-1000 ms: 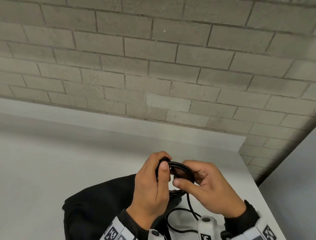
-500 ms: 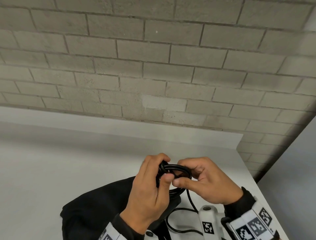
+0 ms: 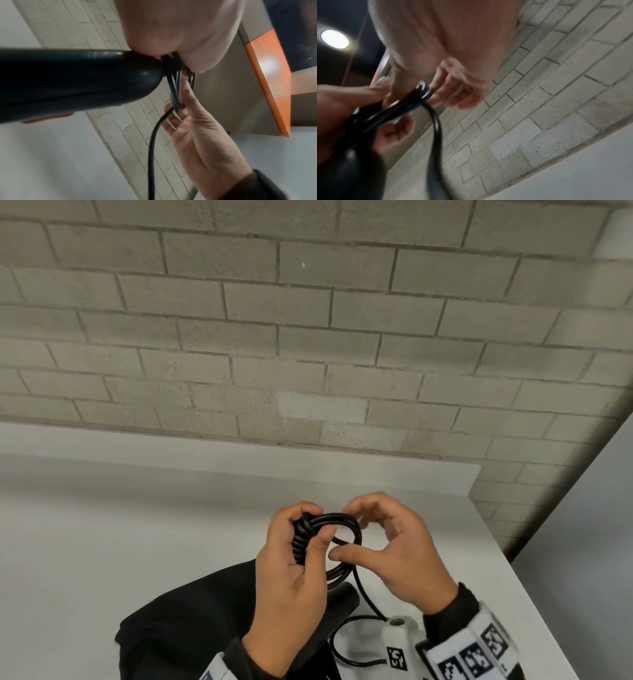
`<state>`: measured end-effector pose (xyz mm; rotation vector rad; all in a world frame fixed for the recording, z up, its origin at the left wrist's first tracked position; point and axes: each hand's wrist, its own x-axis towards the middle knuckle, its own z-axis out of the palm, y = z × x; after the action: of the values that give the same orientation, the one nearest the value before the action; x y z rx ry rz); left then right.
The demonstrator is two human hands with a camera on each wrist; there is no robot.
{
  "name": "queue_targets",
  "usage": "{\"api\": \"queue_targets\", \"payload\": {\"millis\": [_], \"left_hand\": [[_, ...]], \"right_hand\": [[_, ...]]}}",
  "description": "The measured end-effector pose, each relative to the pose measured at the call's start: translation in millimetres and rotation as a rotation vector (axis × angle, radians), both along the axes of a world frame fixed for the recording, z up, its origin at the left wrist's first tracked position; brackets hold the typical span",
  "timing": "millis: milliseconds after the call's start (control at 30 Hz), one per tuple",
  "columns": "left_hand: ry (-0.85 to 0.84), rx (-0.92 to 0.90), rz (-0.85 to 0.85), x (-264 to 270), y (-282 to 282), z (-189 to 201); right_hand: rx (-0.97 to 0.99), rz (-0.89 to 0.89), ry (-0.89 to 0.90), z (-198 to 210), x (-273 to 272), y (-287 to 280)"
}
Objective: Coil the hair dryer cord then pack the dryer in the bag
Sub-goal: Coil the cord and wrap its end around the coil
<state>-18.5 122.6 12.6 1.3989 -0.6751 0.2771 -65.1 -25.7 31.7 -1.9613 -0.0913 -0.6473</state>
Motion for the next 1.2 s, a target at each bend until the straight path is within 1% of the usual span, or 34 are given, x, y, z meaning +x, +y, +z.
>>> {"api": "queue_targets", "payload": {"millis": [67, 133, 167, 233, 300, 333, 367, 467, 600, 667, 700, 733, 800, 867, 1033, 1100, 1167, 1200], "left_hand": [[0.010, -0.007, 0.016, 0, -1, 1], [0.014, -0.019, 0.029, 0, -2, 2], [0.014, -0.030, 0.033, 0, -3, 2], [0.009, -0.054, 0.038, 1, -4, 1], [-0.020, -0.052, 0.039, 2, -3, 0], [-0.042, -0.039, 0.045, 3, -3, 0], [-0.062, -0.026, 0.057, 3, -3, -1], [-0.112, 0.021, 0.104, 6, -2, -2], [-0.172, 0.062, 0.129, 13, -2, -5], [-0.180, 0.070, 0.109, 12, -2, -5], [-0.180, 0.070, 0.102, 12, -3, -5], [-0.180, 0.069, 0.101, 12, -3, -5], [-0.177, 0.072, 0.110, 17, -2, -5], [-0.176, 0.090, 0.102, 19, 1, -6], [-0.159, 0.146, 0.080, 17, 1, -8], [-0.162, 0.154, 0.090, 17, 0, -8], [-0.155, 0.145, 0.104, 17, 0, -8], [-0.145, 0.135, 0.107, 16, -1, -8]], "right_hand": [[-0.085, -0.202, -0.199, -11, 0, 8], [-0.251, -0.344, -0.319, -20, -2, 19], [-0.346, -0.409, -0.330, -23, -3, 24], [-0.501, -0.515, -0.284, -28, -5, 32], [-0.553, -0.542, -0.226, -30, -7, 41], [-0.513, -0.526, -0.192, -27, -8, 45], [-0.431, -0.502, -0.152, -24, -10, 49], [-0.135, -0.411, 0.024, -7, -17, 55], [0.195, -0.170, 0.308, 25, -26, 45], [0.326, -0.069, 0.388, 33, -28, 39], [0.341, -0.036, 0.397, 34, -29, 37], [0.310, -0.009, 0.384, 33, -31, 35], [0.178, 0.005, 0.309, 28, -35, 35], [0.082, -0.068, 0.226, 19, -38, 37], [0.076, -0.314, 0.099, 15, -44, 48], [-0.018, -0.420, 0.047, 14, -46, 54], [-0.078, -0.475, 0.010, 11, -47, 61], [-0.037, -0.466, 0.033, 10, -47, 62]]}}
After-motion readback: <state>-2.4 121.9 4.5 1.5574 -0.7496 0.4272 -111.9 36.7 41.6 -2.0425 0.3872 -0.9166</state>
